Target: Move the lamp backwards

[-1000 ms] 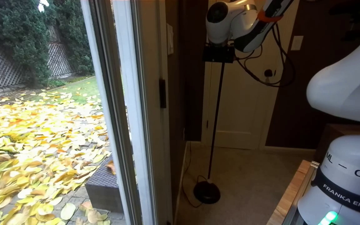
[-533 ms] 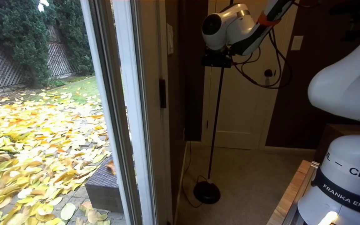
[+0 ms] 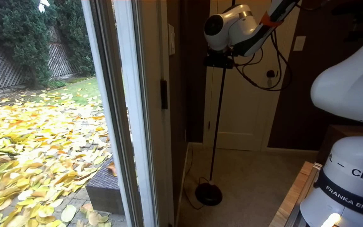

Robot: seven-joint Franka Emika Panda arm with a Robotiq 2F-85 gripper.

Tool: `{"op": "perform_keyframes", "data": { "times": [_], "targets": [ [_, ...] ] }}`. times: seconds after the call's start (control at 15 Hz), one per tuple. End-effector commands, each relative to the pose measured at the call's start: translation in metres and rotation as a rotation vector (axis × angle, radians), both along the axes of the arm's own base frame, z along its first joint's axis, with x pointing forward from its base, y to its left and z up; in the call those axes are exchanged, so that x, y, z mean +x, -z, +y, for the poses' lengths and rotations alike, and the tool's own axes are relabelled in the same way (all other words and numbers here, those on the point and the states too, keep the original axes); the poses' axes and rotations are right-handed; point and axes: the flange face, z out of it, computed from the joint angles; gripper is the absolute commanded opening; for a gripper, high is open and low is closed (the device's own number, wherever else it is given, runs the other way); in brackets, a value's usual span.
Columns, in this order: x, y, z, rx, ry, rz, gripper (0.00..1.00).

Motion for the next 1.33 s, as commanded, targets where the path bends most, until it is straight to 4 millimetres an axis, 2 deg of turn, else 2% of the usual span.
{"op": "perform_keyframes", "data": {
  "times": [0.0,0.47,0.73,1.07,1.27],
  "targets": [
    [0.002,-0.006,-0.012,-0.022,0.021,-0.067,1.00],
    [0.000,0.000,-0.032,-0.102,0.065,-0.107,1.00],
    [0.008,0.015,-0.040,-0.144,0.065,-0.099,1.00],
    [0.039,0.039,-0.048,-0.168,0.008,-0.118,1.00],
    [0.056,0.042,-0.044,-0.187,-0.046,-0.141,1.00]
  ]
}}
